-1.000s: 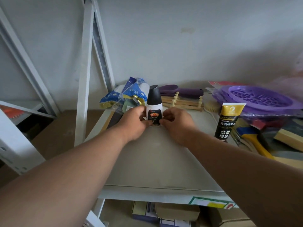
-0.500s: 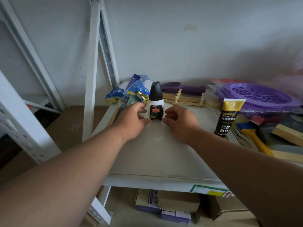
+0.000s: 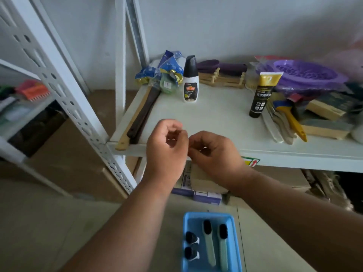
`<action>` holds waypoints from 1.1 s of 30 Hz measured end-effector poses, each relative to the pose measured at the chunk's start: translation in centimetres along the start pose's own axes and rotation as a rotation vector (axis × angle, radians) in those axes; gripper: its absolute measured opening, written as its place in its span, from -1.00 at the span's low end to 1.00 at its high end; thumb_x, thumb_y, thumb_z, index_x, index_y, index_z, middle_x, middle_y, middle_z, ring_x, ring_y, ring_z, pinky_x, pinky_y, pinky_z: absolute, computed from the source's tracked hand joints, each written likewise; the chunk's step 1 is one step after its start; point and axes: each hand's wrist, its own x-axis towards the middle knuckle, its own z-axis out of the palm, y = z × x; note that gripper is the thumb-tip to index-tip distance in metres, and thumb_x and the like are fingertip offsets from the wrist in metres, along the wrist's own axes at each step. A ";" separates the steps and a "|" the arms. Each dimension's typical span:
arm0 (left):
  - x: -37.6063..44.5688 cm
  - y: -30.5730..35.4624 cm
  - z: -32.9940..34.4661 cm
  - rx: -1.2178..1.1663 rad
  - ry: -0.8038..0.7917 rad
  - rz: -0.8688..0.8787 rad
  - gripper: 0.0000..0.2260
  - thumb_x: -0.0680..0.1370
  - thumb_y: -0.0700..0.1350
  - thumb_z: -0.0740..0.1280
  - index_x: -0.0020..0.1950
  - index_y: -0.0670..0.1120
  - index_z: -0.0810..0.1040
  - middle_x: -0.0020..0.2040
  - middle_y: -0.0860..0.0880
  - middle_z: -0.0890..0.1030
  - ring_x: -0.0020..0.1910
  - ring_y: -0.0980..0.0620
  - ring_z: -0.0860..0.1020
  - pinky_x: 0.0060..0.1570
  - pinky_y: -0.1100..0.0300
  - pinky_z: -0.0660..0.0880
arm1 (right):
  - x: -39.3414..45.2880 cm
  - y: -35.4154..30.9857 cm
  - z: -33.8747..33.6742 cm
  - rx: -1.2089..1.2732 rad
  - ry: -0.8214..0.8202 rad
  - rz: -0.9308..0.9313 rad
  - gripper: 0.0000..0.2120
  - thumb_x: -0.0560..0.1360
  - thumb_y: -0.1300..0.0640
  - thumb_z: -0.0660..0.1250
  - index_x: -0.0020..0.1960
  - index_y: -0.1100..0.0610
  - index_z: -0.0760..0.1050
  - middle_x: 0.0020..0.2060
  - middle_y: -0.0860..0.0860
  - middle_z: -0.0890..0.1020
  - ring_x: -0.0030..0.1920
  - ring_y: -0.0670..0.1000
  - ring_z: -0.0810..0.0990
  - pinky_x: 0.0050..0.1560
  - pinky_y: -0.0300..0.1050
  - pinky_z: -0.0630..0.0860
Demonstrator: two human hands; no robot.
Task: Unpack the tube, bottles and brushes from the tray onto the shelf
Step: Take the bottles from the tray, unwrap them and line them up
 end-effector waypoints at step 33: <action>-17.9 -24.0 2.9 0.609 -0.855 -0.563 -0.74 0.45 -0.18 0.28 -0.04 0.05 0.73 -0.14 0.05 0.76 -0.18 0.11 0.70 -0.08 0.15 0.67 | -13.7 22.6 13.0 -0.388 -0.611 0.474 -0.81 0.62 0.00 0.31 0.12 0.07 0.61 0.05 0.04 0.69 0.07 0.08 0.67 0.13 0.02 0.58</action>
